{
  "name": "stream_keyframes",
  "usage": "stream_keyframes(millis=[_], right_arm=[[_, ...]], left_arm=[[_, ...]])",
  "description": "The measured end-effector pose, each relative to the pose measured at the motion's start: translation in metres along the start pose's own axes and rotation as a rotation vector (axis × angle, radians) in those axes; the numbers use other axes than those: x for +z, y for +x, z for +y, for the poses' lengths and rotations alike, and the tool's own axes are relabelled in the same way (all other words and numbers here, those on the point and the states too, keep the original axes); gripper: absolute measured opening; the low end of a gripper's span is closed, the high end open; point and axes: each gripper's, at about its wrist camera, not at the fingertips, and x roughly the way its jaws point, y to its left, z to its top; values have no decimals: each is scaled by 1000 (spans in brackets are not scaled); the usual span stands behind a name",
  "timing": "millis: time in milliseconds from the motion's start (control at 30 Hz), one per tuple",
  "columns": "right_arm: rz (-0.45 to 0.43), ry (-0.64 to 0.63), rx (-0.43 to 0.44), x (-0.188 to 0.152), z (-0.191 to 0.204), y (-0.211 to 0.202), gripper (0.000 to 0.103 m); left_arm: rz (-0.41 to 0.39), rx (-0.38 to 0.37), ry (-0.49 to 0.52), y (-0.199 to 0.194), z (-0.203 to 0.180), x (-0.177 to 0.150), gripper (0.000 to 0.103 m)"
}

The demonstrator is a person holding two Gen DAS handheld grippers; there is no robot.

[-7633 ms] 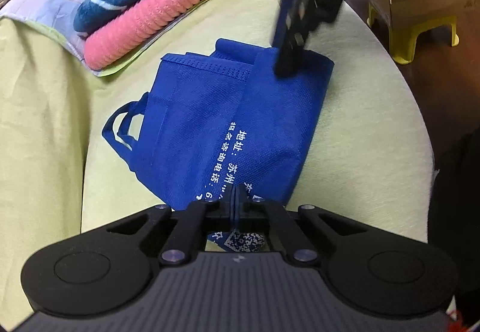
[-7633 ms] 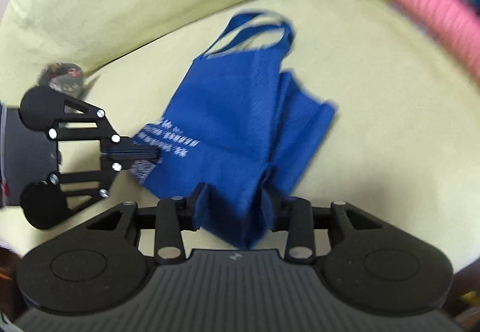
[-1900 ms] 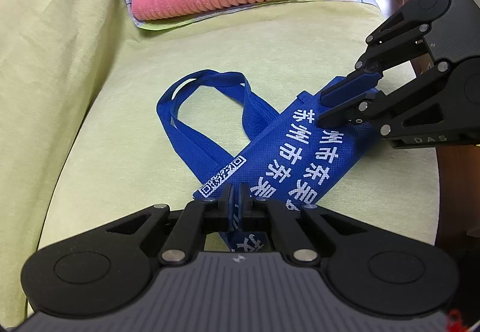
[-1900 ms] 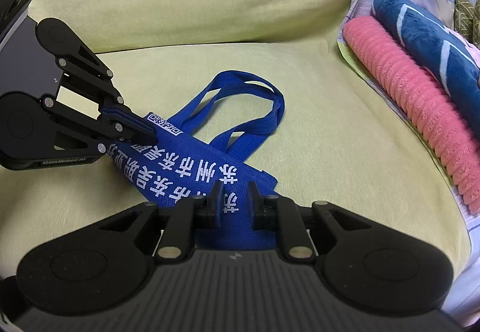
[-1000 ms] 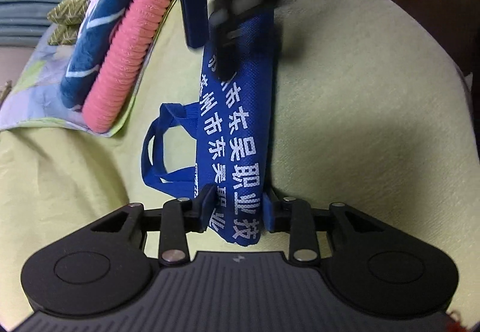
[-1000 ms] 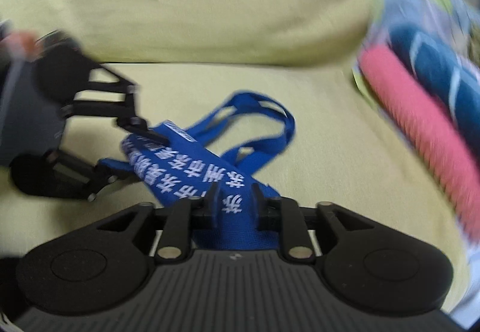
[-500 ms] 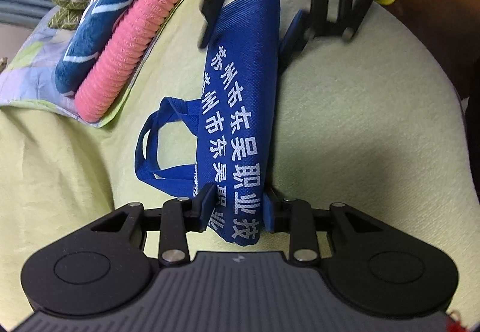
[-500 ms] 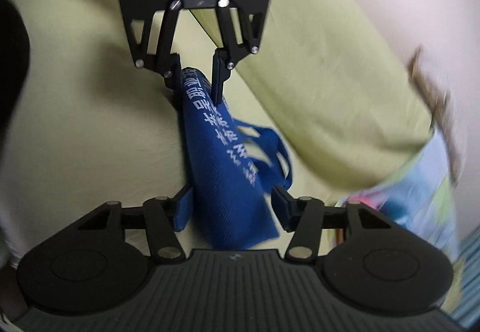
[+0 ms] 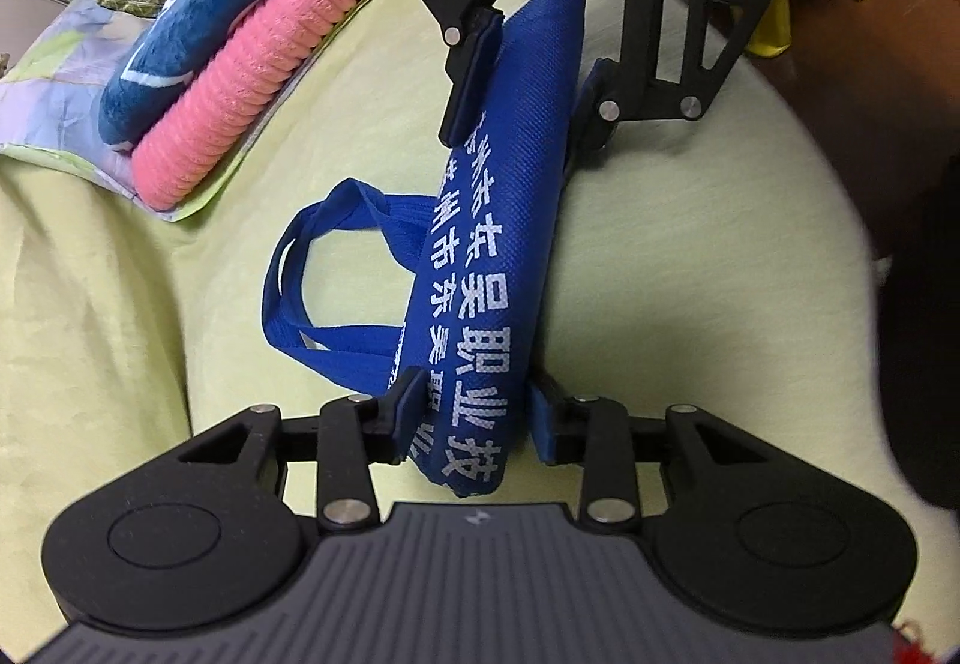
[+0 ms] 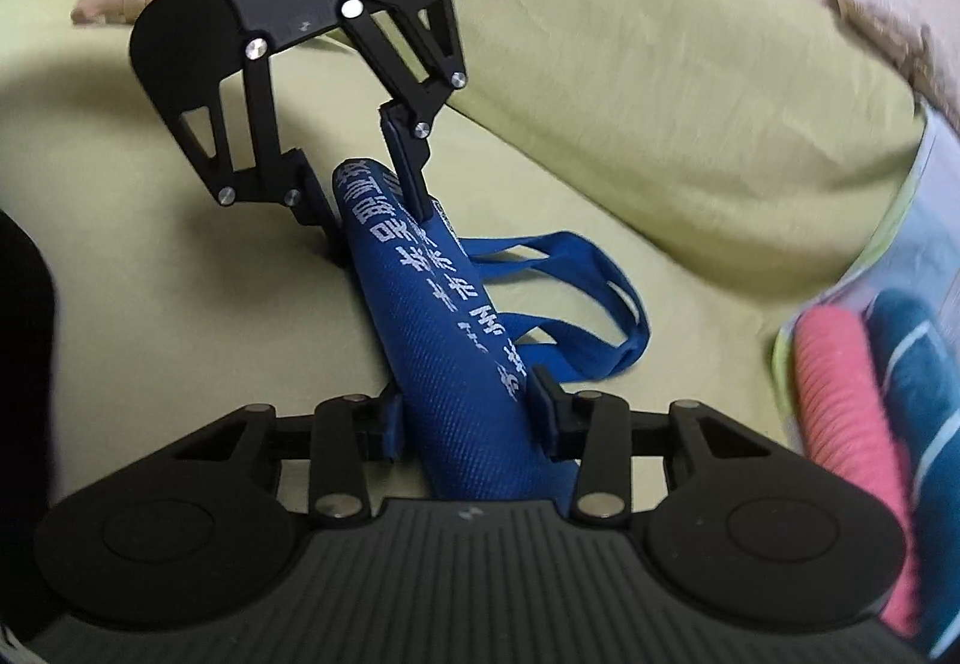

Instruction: Fold shopping bag

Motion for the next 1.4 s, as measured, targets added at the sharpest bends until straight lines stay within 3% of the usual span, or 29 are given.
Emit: stream_keyframes(millis=[333,633,1100,1400], right_arm=[[41,35,148,10,20,-27,37],[82,223,291,18,-12,-24,37],[101,329,359,15,-30,-21,36],[112,461,426,9,-49,-15,36]], left_arm=[[5,-42,-51,-37,-40,-9,42],[12,-86,-115,-38,-21,-5,42],[-2,-89,-129,-35,-15,-9,42],[-14,-73,-158,-33,-12,-10,42]])
